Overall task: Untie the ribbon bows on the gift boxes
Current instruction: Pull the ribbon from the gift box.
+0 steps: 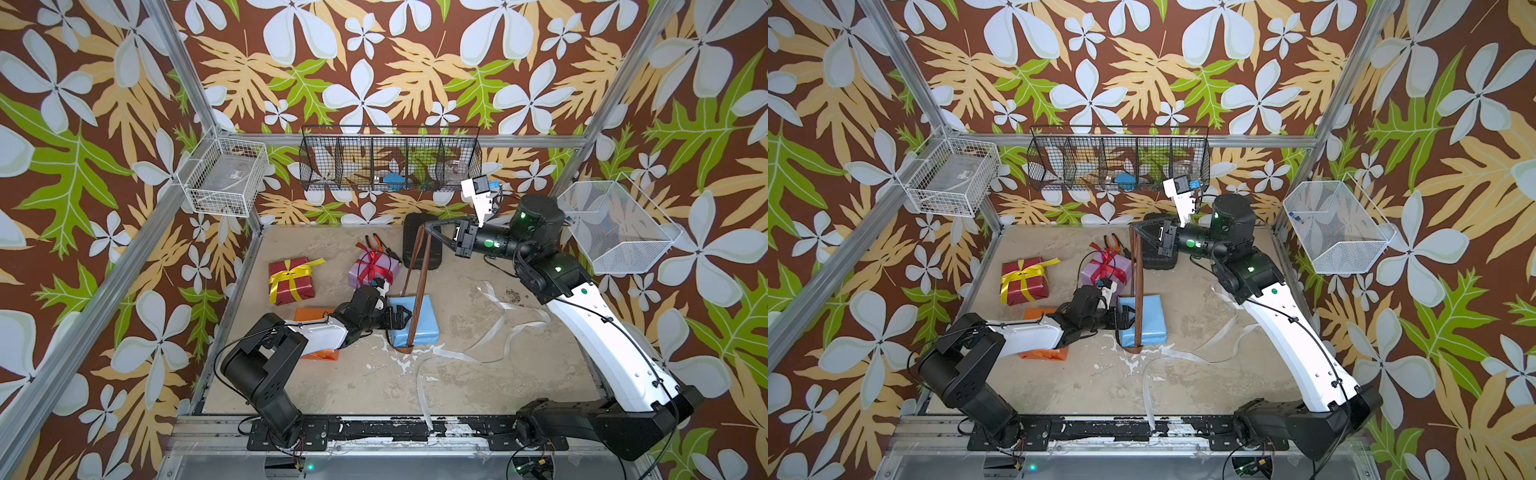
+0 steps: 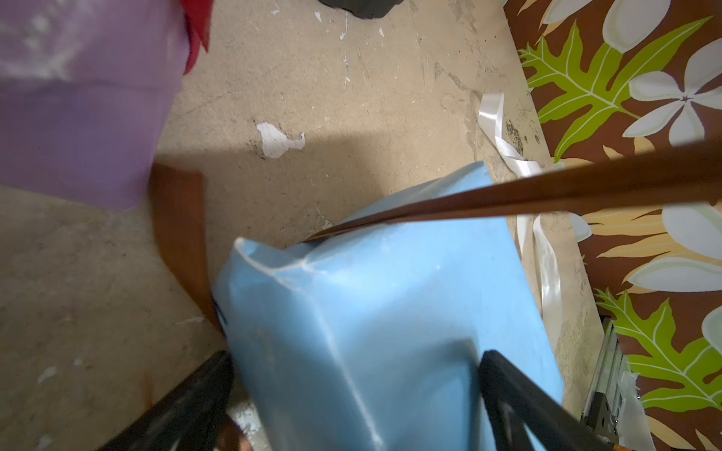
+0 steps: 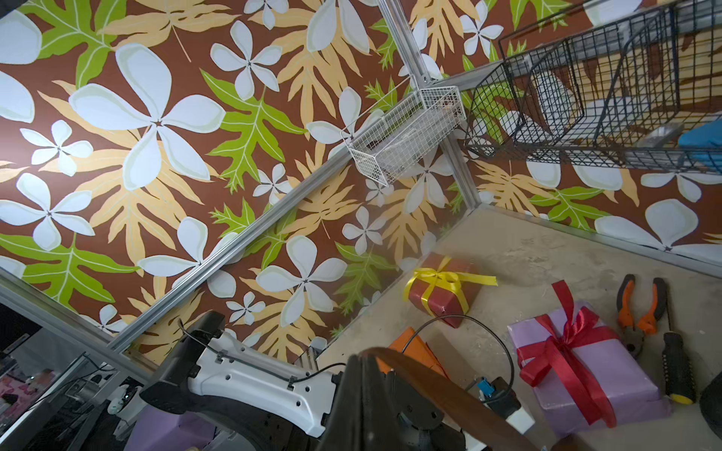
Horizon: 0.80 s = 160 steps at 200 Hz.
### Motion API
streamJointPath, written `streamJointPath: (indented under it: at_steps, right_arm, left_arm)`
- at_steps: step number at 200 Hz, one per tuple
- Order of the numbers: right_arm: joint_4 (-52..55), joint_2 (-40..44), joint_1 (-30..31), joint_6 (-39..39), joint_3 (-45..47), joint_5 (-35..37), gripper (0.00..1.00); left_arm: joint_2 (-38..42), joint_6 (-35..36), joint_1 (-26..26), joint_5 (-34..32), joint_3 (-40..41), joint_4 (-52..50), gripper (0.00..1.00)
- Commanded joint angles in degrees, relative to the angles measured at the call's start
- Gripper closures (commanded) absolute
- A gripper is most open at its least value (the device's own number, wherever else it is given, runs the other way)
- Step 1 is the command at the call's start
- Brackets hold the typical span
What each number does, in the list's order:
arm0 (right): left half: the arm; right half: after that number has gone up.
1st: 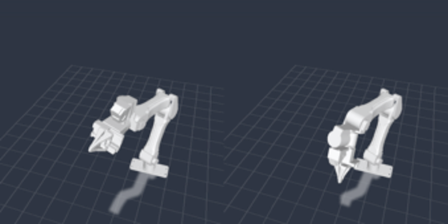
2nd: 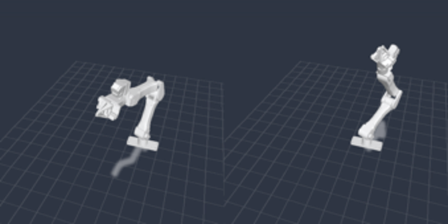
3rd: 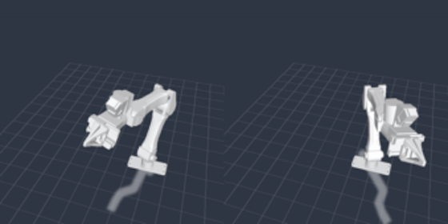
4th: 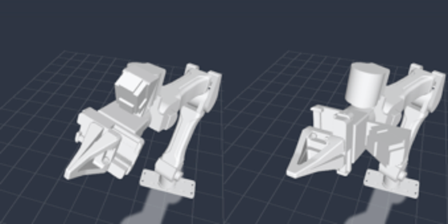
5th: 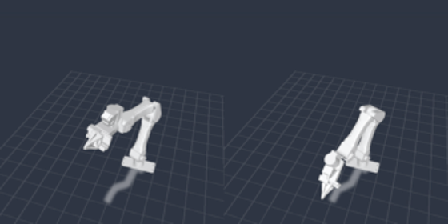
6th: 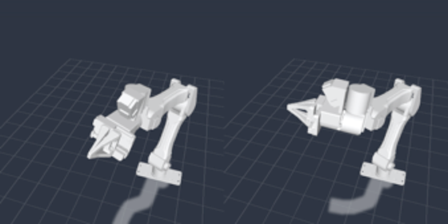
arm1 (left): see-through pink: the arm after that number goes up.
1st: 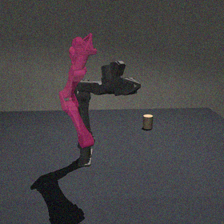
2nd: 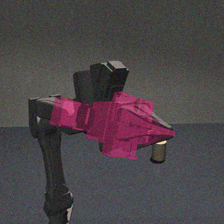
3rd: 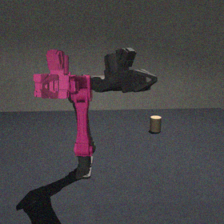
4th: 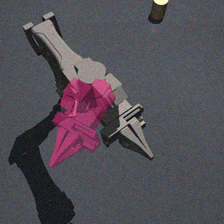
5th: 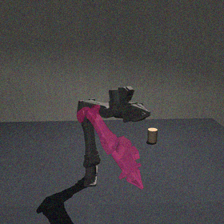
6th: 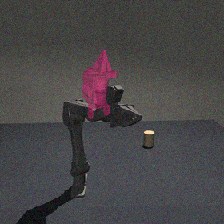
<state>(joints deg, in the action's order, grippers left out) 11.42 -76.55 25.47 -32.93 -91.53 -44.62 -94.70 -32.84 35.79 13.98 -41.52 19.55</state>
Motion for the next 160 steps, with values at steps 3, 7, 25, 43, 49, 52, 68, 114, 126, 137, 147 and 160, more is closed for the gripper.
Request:
streamJointPath:
  at_steps: [3,7,25,43,49,52,68,114,126,137,147,160]
  right_arm:
    - [-5.8,-0.3,-0.2,1.3,-4.9,0.8,1.0]
    - [-5.6,-0.4,-0.2,1.3,-5.7,0.8,1.0]
    - [-5.0,-1.0,-0.3,1.3,-9.2,1.0,1.0]
    - [-4.7,-1.6,-0.4,1.3,-12.5,1.2,1.0]
    - [-4.5,-1.7,-0.4,1.4,-13.6,1.3,1.0]
    - [-4.4,-1.8,-0.4,1.4,-14.1,1.3,1.0]
    - [-4.1,-2.0,-0.5,1.5,-16.4,1.9,1.0]
    - [-3.3,-1.5,-0.6,4.5,-11.1,4.3,1.0]
    - [-3.2,-1.8,-0.9,5.2,-10.6,5.7,1.0]
    - [-2.6,-2.3,-1.3,5.3,-11.8,6.1,1.0]
    - [-2.0,-3.0,-1.5,5.7,-13.9,6.2,1.0]
    - [-1.0,-3.5,-1.9,6.3,-16.8,6.8,1.0]
  left_arm:
    - [-0.5,1.9,0.1,-2.2,0.4,-8.0,0.0]
    - [-0.6,2.0,0.1,-2.2,0.4,-8.0,0.0]
    - [-0.7,2.0,0.0,-2.2,0.4,-8.0,0.0]
    - [-0.9,2.0,0.0,-2.2,0.4,-8.0,0.0]
    - [-1.0,2.0,0.1,-2.2,0.4,-8.0,0.0]
    - [-1.0,2.0,0.0,-2.2,0.4,-8.1,0.0]
    - [-1.1,2.1,0.0,-2.1,0.5,-8.0,0.0]
    - [-1.1,2.1,0.0,-2.2,0.5,-8.0,0.0]
    - [-1.3,2.1,0.1,-2.0,0.4,-8.0,0.0]
    - [-1.6,2.0,0.1,-1.8,0.3,-8.0,0.0]
    - [-1.8,1.9,0.1,-1.7,0.3,-8.0,0.0]
    - [-1.8,2.0,0.1,-1.8,0.4,-8.0,0.0]
